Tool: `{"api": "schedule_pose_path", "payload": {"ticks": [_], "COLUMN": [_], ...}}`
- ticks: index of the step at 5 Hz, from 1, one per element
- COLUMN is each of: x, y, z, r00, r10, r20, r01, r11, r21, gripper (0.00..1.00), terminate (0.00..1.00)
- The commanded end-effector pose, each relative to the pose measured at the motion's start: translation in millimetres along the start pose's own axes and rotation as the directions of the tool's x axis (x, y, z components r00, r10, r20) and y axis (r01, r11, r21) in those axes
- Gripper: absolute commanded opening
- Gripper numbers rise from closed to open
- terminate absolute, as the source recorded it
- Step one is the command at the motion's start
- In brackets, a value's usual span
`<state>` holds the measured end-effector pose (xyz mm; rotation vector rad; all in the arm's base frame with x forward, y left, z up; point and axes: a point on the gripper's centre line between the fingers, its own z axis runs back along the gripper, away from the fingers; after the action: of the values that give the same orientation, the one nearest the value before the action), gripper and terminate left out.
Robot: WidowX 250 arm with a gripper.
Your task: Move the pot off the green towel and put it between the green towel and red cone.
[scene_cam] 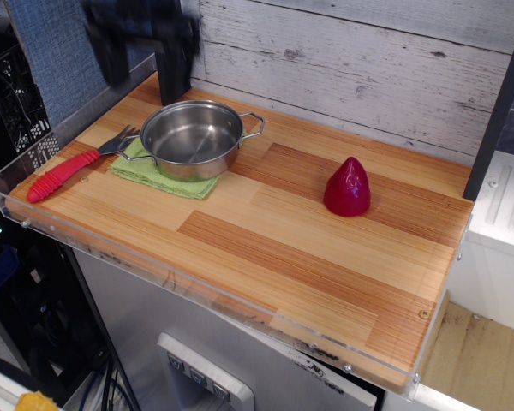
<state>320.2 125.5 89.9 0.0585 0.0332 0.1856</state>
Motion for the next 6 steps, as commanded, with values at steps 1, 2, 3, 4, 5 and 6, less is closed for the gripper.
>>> {"api": "schedule_pose_path", "payload": {"ticks": [1, 2, 3, 4, 5, 6], "x": [16, 23, 25, 23, 19, 16], "y": [-37, -54, -53, -46, -44, -49], "z": [-5, 14, 6, -20, -43, -51], "r00": [0.995, 0.986, 0.988, 0.995, 0.995, 0.992], "r10": [-0.065, -0.094, -0.086, -0.083, -0.099, -0.117], "r20": [0.071, 0.14, 0.131, 0.057, -0.029, -0.046], "r01": [0.062, 0.085, 0.079, 0.08, 0.099, 0.118], "r11": [0.997, 0.994, 0.995, 0.995, 0.995, 0.993], "r21": [0.04, 0.071, 0.056, 0.051, 0.019, 0.017], "gripper": [1.0, 1.0, 1.0, 1.0, 1.0, 1.0], "terminate": [0.0, 0.0, 0.0, 0.0, 0.0, 0.0]}}
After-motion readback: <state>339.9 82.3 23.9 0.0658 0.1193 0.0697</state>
